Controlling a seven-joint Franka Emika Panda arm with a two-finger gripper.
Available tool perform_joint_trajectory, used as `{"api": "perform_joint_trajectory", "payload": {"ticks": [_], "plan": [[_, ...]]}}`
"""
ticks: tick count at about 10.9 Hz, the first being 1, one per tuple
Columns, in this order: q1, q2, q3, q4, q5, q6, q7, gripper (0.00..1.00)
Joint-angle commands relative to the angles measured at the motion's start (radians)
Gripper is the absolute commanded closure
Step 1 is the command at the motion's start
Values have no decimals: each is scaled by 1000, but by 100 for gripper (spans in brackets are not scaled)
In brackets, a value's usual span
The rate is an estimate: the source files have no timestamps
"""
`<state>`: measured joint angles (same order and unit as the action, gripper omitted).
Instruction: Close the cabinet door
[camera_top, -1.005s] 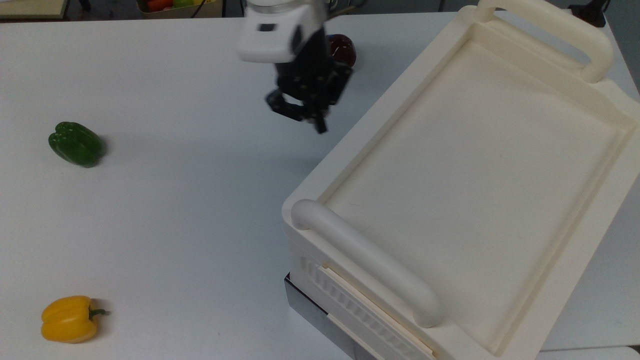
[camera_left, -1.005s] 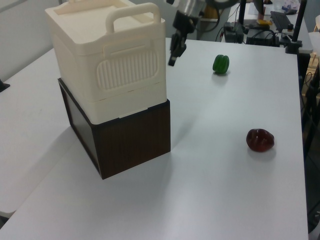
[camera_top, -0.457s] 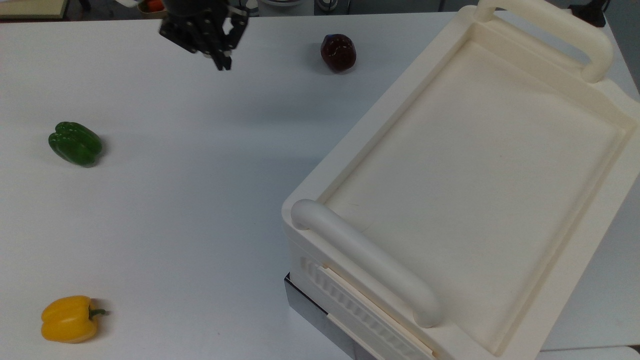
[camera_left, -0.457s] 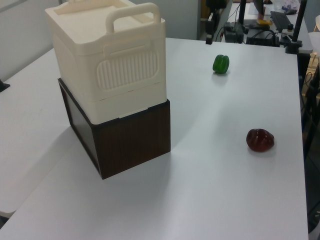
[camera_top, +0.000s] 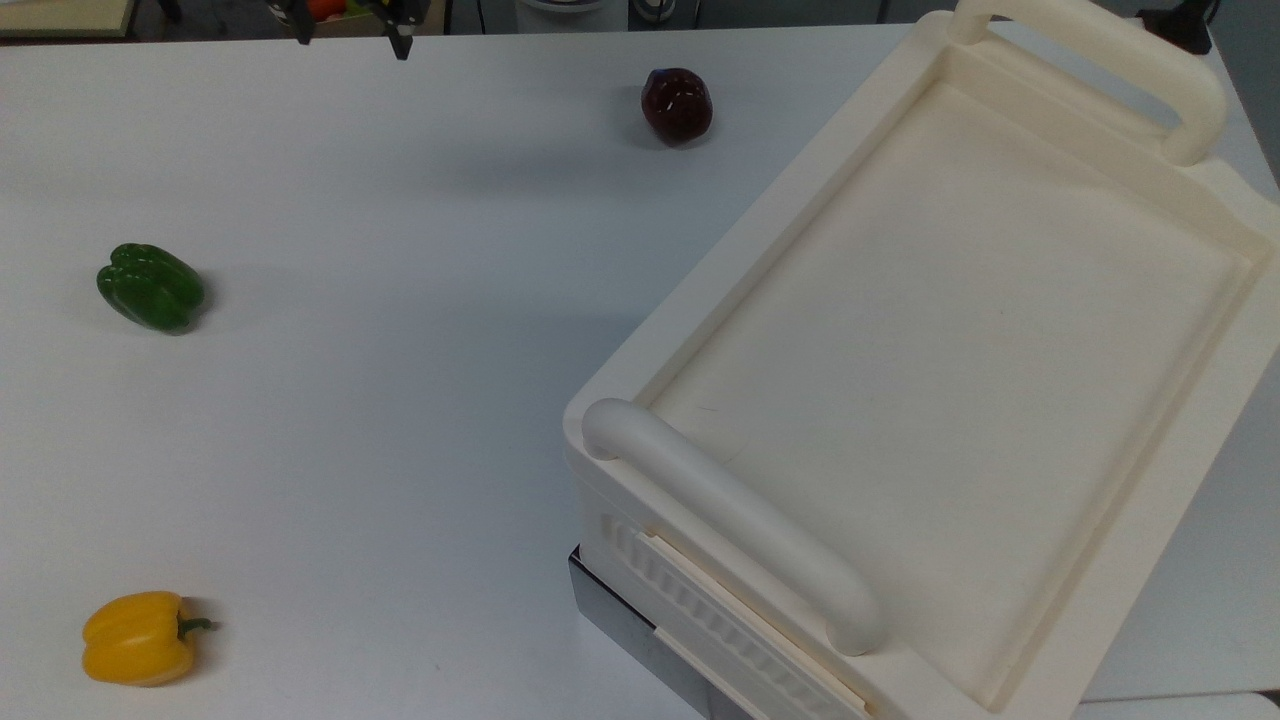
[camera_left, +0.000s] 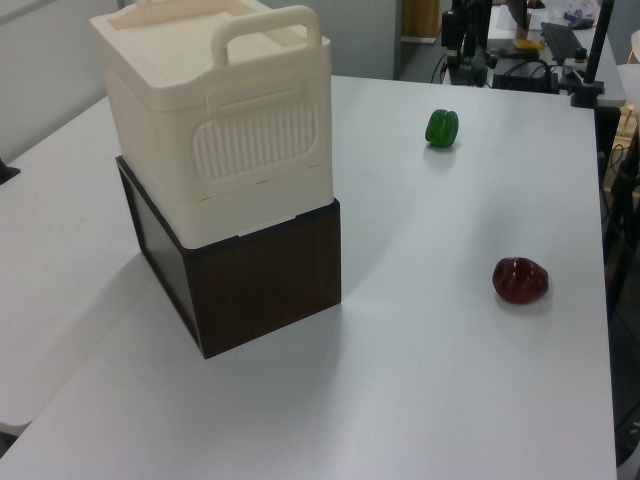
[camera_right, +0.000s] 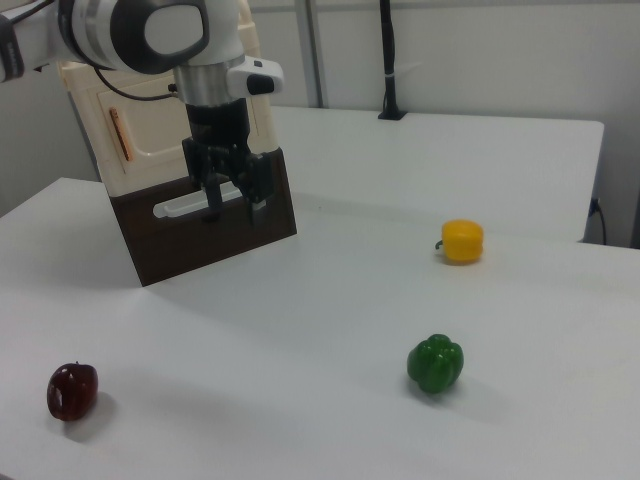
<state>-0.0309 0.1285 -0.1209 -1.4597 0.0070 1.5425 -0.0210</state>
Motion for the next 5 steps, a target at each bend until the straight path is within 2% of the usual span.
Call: {"api": "perform_joint_trajectory", "payload": {"ticks": [1, 5], "plan": [[17, -26, 4, -31, -41, -10, 29, 0], [14, -27, -3, -30, -39, -5, 23, 0]]}}
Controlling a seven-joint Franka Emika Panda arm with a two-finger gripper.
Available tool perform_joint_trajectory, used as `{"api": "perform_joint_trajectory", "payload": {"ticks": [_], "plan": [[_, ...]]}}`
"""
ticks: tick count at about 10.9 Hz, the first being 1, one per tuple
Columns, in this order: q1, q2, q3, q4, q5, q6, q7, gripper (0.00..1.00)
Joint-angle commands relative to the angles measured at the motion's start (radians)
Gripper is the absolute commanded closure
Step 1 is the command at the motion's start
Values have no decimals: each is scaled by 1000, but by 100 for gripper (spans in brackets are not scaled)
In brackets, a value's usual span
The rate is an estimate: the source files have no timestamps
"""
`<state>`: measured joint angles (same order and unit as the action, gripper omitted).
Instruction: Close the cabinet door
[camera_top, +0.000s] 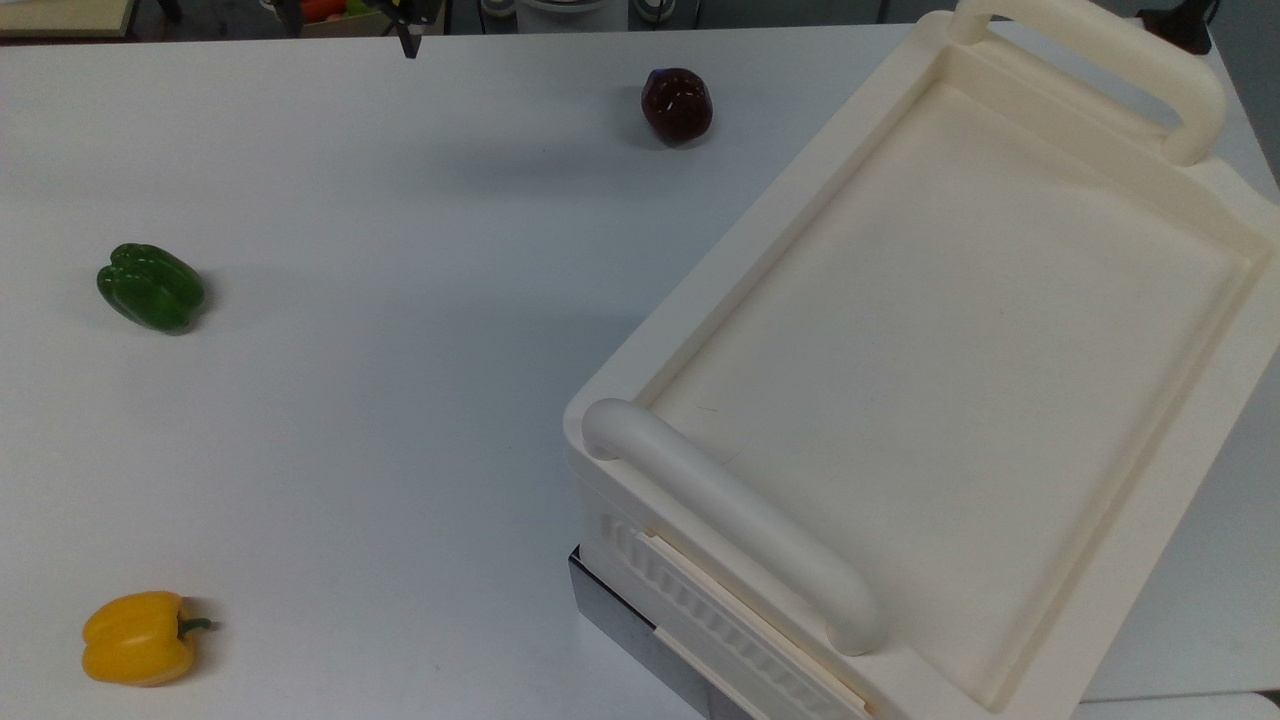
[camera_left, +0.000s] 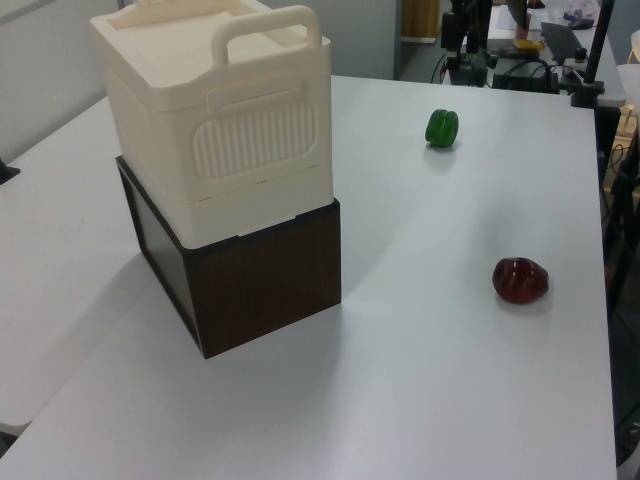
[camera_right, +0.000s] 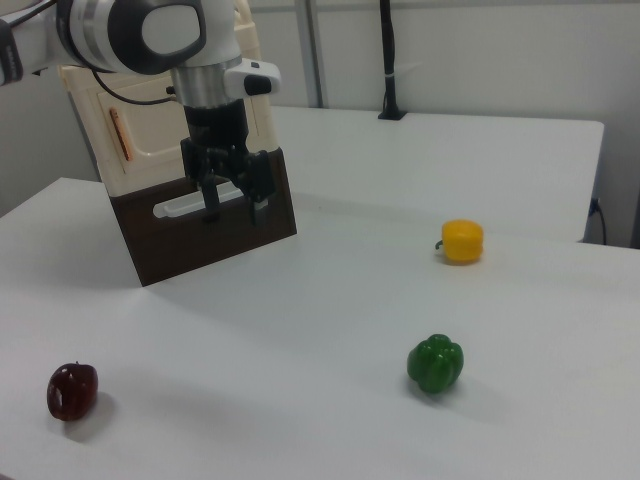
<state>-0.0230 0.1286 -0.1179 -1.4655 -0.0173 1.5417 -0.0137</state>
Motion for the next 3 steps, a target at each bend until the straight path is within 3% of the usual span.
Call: {"api": "perform_joint_trajectory", "payload": {"ticks": [1, 3], "plan": [[6, -29, -9, -22, -13, -3, 18, 0], [5, -32, -13, -12, -9, -9, 21, 0]]}}
